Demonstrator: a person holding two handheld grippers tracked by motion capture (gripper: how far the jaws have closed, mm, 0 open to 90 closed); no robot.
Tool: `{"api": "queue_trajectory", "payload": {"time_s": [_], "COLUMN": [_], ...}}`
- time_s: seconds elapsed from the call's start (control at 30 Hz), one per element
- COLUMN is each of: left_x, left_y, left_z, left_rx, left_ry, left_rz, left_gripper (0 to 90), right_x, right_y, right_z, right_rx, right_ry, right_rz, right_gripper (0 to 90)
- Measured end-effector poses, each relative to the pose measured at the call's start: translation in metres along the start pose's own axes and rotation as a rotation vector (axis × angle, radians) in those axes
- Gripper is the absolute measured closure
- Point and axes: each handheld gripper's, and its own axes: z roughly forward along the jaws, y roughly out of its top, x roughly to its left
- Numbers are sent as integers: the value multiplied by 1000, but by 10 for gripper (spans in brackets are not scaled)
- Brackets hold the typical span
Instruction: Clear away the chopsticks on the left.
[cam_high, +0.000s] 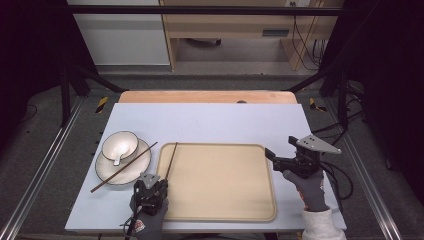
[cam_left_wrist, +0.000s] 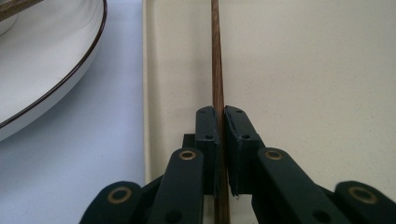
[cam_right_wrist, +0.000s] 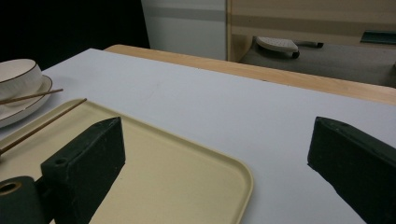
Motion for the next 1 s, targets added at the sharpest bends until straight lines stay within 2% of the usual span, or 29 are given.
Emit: {"api": "queue_trajectory", "payload": {"time_s": [0.4,0.5,0.63,0.83,0.9,0.97,1.0], "left_x": [-1,0,2,8,11,14,17], "left_y": [2,4,11,29,34,40,43], "left_z": [-1,-2,-9,-23,-27,-31,-32], "left_rx": [19,15,-14,-78,-95,-107,-112], "left_ry": [-3,-11,-20,-56,-87,-100,-120], "left_rz": [10,16,29,54,63,93,104], "left_gripper": [839,815,781,712,690,661,623], "right_x": [0,-1,-1,-2,-2,-2,-3], "right_y": [0,0,1,1,1,2,2], "right_z": [-1,-1,-2,-3,-4,-5,-5], "right_rx": [-2,-5,-9,-14,-15,-15,-22], "right_ry": [1,0,-1,-1,-2,0,1], "right_rz": [3,1,1,9,9,10,13], "right_gripper": [42,42,41,42,41,42,42]}}
